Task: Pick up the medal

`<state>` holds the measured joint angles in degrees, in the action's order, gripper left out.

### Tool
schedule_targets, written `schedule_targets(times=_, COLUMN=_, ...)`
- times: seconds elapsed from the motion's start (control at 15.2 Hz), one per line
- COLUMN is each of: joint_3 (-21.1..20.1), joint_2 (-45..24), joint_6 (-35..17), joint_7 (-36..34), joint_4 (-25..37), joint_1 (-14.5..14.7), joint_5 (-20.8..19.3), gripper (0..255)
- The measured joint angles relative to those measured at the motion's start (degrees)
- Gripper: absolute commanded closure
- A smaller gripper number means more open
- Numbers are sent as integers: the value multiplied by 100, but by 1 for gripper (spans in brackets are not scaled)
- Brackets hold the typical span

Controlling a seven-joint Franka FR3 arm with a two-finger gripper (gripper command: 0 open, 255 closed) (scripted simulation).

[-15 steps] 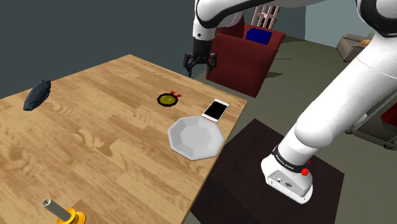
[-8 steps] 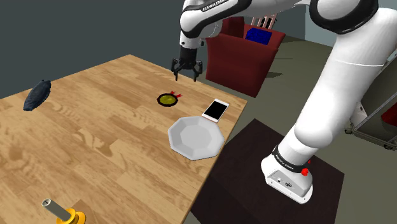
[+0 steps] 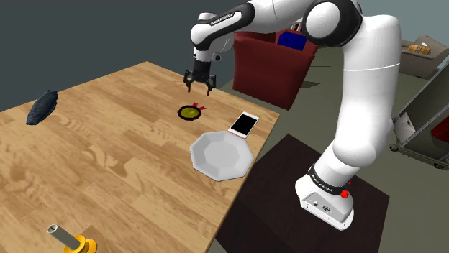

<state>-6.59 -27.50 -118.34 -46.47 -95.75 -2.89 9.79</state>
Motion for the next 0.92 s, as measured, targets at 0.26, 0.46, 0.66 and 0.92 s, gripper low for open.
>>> schedule_targets(times=0.26, joint_3=16, joint_2=-308, joint_6=-179, joint_7=-70, joint_4=136, joint_1=13, joint_5=33, gripper=0)
schedule_targets(times=0.46, joint_3=17, joint_2=-426, joint_6=-337, joint_7=-49, joint_4=96, joint_1=19, joint_5=40, gripper=0)
schedule_targets(times=0.66, joint_3=18, joint_2=-480, joint_6=-418, joint_7=-32, joint_4=67, joint_1=18, joint_5=44, gripper=255)
schedule_targets(times=0.92, joint_3=21, joint_2=-470, joint_6=-426, joint_7=-27, joint_4=61, joint_1=12, joint_5=44, gripper=255)
